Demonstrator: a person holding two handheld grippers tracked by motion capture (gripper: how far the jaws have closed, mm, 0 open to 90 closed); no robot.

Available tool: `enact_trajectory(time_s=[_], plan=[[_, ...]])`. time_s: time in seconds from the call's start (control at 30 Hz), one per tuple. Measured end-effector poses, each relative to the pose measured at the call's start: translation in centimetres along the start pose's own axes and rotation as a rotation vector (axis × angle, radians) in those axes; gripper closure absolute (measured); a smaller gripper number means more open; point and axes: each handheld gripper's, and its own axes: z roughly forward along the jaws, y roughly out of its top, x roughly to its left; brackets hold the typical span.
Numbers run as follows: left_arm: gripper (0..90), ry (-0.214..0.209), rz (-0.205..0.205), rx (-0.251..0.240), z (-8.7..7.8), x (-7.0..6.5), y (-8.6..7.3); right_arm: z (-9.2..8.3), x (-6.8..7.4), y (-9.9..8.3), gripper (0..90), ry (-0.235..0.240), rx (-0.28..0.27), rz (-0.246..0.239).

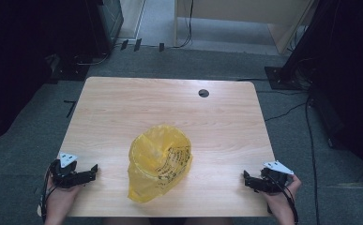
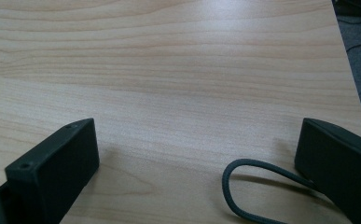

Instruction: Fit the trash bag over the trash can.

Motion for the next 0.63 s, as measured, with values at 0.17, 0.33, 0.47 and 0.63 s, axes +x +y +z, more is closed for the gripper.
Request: enact_trajectory(time_s=[0.17, 0.33, 0.47, 0.63], plan=[[1.0, 0.000, 0.000, 0.000, 0.00, 0.00, -0.01, -0.01, 0.11, -0.11, 0.0, -0.005, -0.003, -0.002], [1.0, 0.000, 0.001, 0.000, -0.01, 0.00, -0.01, -0.01, 0.11, -0.12, 0.0, -0.004, -0.003, -0.003], [1.0, 0.000, 0.001, 0.000, 0.00, 0.00, 0.00, -0.01, 0.12, -0.12, 0.0, -0.004, -0.003, -0.003], [1.0, -0.004, 0.005, 0.003, -0.01, 0.00, 0.00, -0.01, 0.12, -0.12, 0.0, -0.004, -0.003, -0.003]])
